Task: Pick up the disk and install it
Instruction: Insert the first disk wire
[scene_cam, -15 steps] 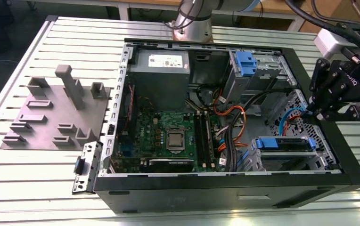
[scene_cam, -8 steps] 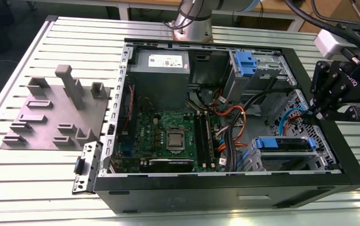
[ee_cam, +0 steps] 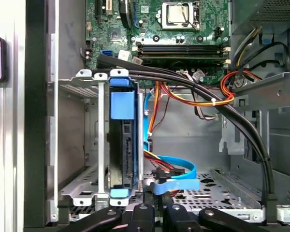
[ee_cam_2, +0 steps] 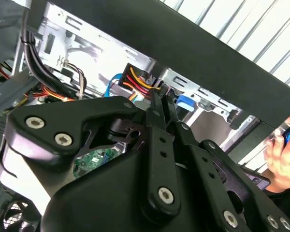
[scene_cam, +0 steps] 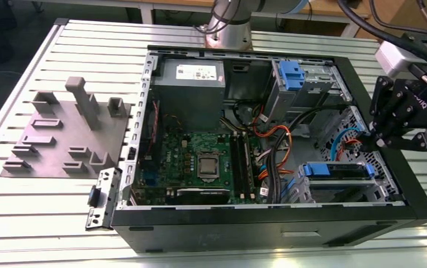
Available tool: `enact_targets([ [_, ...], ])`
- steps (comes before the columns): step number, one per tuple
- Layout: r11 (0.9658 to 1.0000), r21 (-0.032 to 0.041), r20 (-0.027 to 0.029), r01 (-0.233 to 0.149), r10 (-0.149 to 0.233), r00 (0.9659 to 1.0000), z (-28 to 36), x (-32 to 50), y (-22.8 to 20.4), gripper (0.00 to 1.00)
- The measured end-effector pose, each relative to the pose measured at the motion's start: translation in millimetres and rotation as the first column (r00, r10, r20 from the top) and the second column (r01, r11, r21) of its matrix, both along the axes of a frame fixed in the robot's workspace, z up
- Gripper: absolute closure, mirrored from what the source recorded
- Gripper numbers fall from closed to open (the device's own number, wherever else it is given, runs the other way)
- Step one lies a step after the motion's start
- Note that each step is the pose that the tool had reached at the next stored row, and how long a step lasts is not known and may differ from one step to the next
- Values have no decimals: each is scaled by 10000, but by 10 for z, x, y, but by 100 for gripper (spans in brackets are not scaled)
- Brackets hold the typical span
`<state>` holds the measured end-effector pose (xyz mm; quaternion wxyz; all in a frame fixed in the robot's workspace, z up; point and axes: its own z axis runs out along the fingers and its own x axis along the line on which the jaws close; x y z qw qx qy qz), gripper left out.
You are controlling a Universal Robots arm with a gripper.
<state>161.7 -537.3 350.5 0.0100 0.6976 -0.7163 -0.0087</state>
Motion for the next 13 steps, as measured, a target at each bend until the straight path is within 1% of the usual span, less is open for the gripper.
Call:
enact_targets([
  [6,10000,-1,0,-7,7,10000,0,-14,-96,84],
  [13,10000,1,7,-47,47,10000,-1,-115,-171,84],
])
